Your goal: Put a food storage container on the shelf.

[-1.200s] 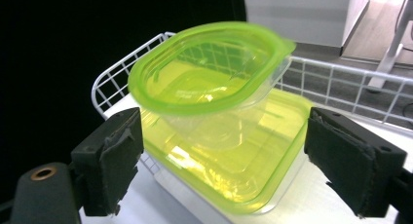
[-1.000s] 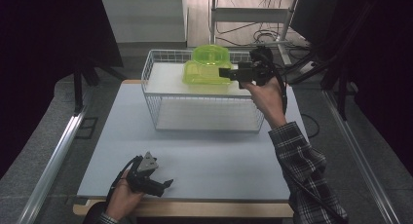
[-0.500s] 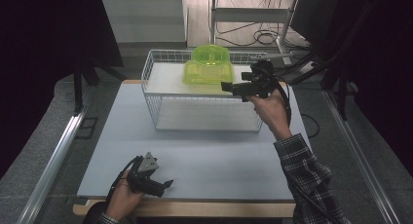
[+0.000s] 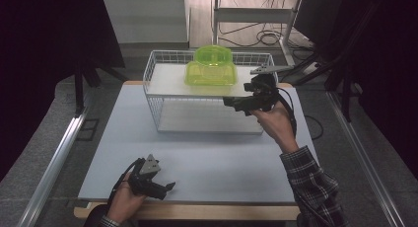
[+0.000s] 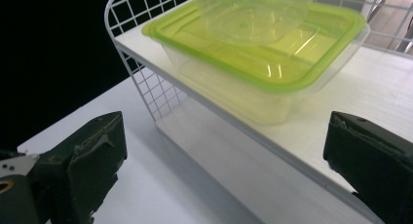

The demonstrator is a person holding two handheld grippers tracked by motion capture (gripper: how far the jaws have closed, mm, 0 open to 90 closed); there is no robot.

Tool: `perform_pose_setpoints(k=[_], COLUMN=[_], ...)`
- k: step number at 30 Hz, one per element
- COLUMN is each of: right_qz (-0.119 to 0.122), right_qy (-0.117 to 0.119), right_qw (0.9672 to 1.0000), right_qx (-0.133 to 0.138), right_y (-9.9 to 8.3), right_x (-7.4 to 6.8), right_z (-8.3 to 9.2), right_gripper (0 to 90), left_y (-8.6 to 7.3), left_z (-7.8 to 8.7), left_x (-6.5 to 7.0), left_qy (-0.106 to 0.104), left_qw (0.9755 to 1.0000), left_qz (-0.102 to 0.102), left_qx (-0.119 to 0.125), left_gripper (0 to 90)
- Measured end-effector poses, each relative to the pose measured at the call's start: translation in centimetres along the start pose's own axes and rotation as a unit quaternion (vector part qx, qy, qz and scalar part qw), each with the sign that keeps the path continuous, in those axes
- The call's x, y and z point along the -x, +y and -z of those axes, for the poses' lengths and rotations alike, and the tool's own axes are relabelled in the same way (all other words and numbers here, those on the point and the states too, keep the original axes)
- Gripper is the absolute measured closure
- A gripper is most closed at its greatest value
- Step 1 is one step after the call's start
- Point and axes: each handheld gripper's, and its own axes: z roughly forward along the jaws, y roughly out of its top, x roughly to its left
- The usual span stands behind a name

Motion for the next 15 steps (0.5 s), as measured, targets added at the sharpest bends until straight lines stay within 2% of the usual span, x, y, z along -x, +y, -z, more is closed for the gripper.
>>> perform_pose_setpoints(k=[6, 15], right_qz=[0.012, 0.031], right_qy=[0.001, -0.009], right_qw=[0.9999, 0.9994], right_qx=[-0.005, -0.008], right_y=[-1.5, -3.4], right_x=[-0.3, -0.6], right_z=[0.1, -0.1], right_gripper=[1.8, 1.0], left_y=[0.0, 0.0], left_z=[0.0, 0.0], left_x=[0.0, 0.0], left_qy=[0.000, 0.001], left_qw=[1.0000, 1.0000], left_qz=[0.000, 0.001], left_qx=[0.000, 0.001], left_gripper=[3.1, 3.0])
